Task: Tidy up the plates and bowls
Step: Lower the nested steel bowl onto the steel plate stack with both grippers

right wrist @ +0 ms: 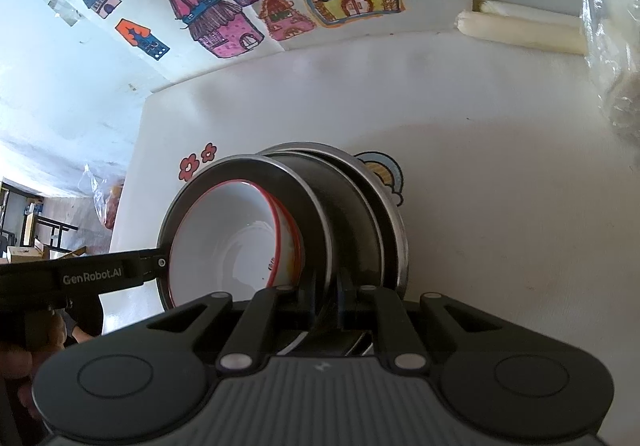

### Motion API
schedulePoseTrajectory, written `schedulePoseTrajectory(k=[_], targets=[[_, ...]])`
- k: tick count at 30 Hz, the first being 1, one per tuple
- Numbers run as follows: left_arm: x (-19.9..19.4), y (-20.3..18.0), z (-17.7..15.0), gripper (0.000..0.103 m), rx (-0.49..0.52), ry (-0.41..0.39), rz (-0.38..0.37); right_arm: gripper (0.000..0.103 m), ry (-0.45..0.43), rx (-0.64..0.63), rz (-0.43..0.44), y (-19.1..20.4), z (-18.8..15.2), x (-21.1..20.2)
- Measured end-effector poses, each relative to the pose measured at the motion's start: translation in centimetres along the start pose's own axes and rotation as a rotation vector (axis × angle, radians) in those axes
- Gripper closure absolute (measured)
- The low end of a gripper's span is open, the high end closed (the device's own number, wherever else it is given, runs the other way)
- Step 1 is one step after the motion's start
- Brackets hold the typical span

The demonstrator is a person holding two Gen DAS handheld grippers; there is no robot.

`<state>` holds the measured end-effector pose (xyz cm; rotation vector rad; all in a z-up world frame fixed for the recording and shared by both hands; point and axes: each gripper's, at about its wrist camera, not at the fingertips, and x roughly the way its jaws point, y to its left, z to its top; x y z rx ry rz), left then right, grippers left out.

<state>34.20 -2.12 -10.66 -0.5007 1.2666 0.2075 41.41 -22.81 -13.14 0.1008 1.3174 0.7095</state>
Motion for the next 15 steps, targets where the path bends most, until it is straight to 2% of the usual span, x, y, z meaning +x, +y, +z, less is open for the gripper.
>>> schedulePoseTrajectory(k=[15], targets=[[0.84, -0.71, -0.06, 0.096, 0.021, 0.01, -0.002, 0.093, -0.016, 0.021, -0.01, -0.68, 0.3, -0.61]])
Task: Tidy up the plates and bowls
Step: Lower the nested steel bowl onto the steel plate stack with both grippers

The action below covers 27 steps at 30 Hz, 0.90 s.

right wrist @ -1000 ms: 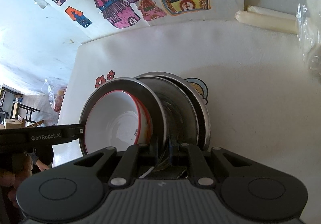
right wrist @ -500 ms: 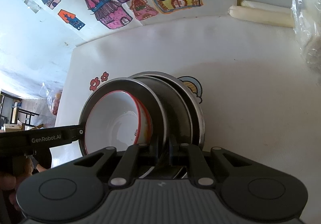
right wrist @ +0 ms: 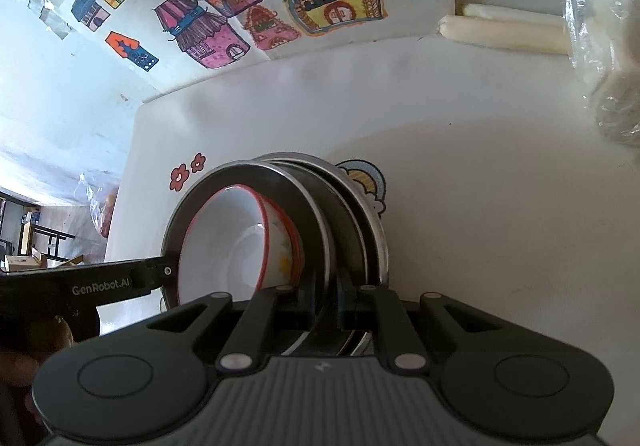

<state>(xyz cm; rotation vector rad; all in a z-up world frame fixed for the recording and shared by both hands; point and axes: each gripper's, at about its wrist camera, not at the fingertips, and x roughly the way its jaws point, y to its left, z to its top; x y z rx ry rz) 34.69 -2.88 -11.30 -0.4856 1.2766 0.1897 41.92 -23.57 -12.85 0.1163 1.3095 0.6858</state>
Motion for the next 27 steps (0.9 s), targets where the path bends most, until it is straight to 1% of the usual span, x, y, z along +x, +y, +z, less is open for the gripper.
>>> schedulePoseTrajectory(k=[15, 27], targets=[[0.49, -0.22, 0.14, 0.096, 0.0, 0.0, -0.019, 0.093, -0.013, 0.01, -0.028, 0.06, -0.21, -0.43], [0.45, 0.17, 0.13, 0.095, -0.007, -0.001, -0.023, 0.091, -0.019, 0.021, -0.033, 0.18, -0.36, -0.47]])
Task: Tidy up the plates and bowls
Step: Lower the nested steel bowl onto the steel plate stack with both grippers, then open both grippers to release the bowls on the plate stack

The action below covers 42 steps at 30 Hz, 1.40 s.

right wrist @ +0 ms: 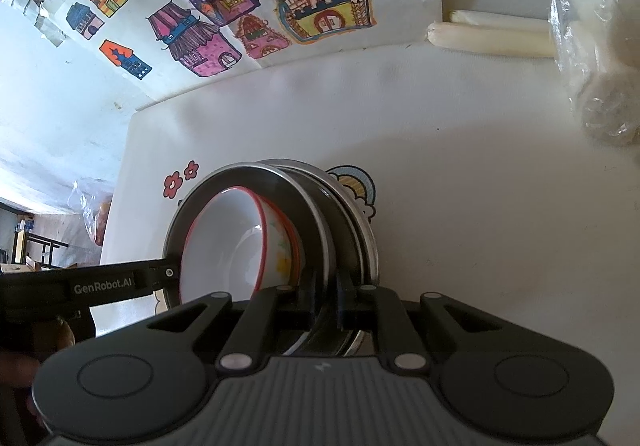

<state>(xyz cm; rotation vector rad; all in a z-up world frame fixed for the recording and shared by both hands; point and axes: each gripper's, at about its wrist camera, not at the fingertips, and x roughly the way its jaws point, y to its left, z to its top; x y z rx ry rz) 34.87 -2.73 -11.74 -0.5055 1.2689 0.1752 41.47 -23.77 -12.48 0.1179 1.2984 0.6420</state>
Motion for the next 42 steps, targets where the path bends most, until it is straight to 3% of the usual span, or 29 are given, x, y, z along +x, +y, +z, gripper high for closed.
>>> schedulePoseTrajectory(k=[9, 15, 23, 25, 26, 28, 29, 32, 34, 38, 40, 42], targets=[[-0.3, -0.2, -0.1, 0.095, 0.005, -0.01, 0.014, 0.09, 0.0, 0.016, -0.007, 0.0, -0.1, -0.1], [-0.4, -0.1, -0.3, 0.088, 0.005, -0.017, 0.023, 0.089, -0.019, 0.024, -0.024, 0.1, -0.3, -0.6], [-1.3, 0.1, -0.7, 0.075, 0.035, -0.046, 0.032, 0.071, -0.095, 0.068, -0.081, 0.0, -1.3, -2.2], [-1.6, 0.3, -0.7, 0.073, 0.049, -0.052, 0.021, 0.062, -0.124, 0.087, -0.095, 0.2, -1.8, -2.7], [-1.8, 0.4, -0.8, 0.07, 0.057, -0.055, 0.018, 0.061, -0.138, 0.092, -0.107, 0.3, -2.1, -3.0], [-2.2, 0.4, -0.9, 0.04, 0.081, -0.077, 0.068, 0.057, -0.168, 0.104, -0.127, 0.7, -2.8, -3.6], [-2.5, 0.5, -1.0, 0.035, 0.093, -0.095, 0.083, 0.054, -0.186, 0.111, -0.136, 0.9, -3.2, -4.0], [-3.5, 1.1, -1.3, 0.03, 0.104, -0.125, 0.056, 0.047, -0.224, 0.121, -0.143, 1.4, -4.7, -5.2], [-4.4, 1.3, -1.7, 0.02, 0.104, -0.148, 0.049, 0.043, -0.244, 0.117, -0.14, 1.9, -5.6, -6.0], [-6.4, 1.4, -3.4, 0.012, 0.108, -0.206, 0.041, 0.035, -0.275, 0.095, -0.136, 2.8, -7.2, -7.6], [-7.5, 1.7, -4.5, 0.004, 0.097, -0.235, 0.024, 0.031, -0.3, 0.079, -0.128, 3.3, -8.2, -8.6], [-8.8, 1.7, -5.9, 0.003, 0.097, -0.275, 0.011, 0.027, -0.33, 0.064, -0.119, 3.6, -9.3, -9.6]])
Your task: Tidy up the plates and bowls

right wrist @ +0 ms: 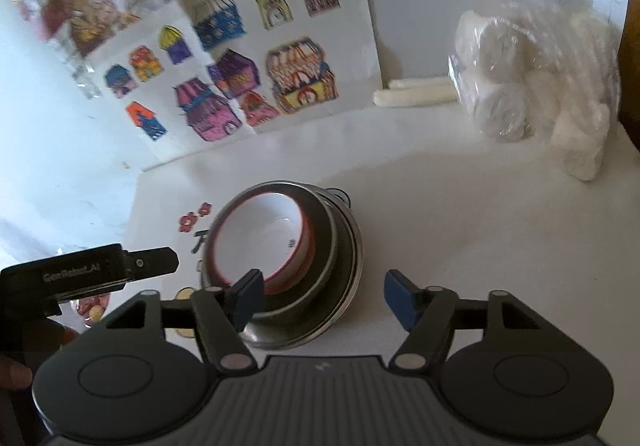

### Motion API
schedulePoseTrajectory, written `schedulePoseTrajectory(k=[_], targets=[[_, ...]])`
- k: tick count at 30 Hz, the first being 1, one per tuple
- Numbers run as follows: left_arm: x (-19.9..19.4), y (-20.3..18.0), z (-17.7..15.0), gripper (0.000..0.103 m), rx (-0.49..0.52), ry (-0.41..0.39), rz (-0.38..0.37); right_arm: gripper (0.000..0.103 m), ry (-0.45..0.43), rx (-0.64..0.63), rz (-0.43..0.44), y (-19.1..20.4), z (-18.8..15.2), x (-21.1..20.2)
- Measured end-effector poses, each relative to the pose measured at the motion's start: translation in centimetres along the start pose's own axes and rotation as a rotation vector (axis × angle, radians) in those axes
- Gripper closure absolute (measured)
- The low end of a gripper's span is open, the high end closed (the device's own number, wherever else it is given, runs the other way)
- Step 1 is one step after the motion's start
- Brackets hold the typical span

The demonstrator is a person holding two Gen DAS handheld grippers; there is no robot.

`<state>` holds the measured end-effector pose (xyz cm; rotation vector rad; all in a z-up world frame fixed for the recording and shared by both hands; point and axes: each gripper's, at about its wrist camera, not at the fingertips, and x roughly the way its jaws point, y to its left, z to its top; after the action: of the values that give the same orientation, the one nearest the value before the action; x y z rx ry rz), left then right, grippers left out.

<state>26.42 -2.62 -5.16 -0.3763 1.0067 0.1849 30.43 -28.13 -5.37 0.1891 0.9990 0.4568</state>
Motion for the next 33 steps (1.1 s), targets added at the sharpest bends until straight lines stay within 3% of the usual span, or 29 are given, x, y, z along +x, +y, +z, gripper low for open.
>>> schedulePoseTrajectory(k=[11, 20, 33], targets=[[-10.7, -2.5, -7.2, 0.001, 0.109, -0.2, -0.001, 0.0, -0.179, -0.032, 0.034, 0.4, -6.1, -9.5], [-16.2, -1.9, -12.1, 0.001, 0.134, -0.292, 0.0, 0.0, -0.247, -0.081, 0.017, 1.5, -10.0, -14.6], [-19.8, 1.7, -16.6, 0.001, 0.177, -0.319, 0.019, 0.0, -0.3, -0.092, -0.023, 5.3, -15.2, -18.0]])
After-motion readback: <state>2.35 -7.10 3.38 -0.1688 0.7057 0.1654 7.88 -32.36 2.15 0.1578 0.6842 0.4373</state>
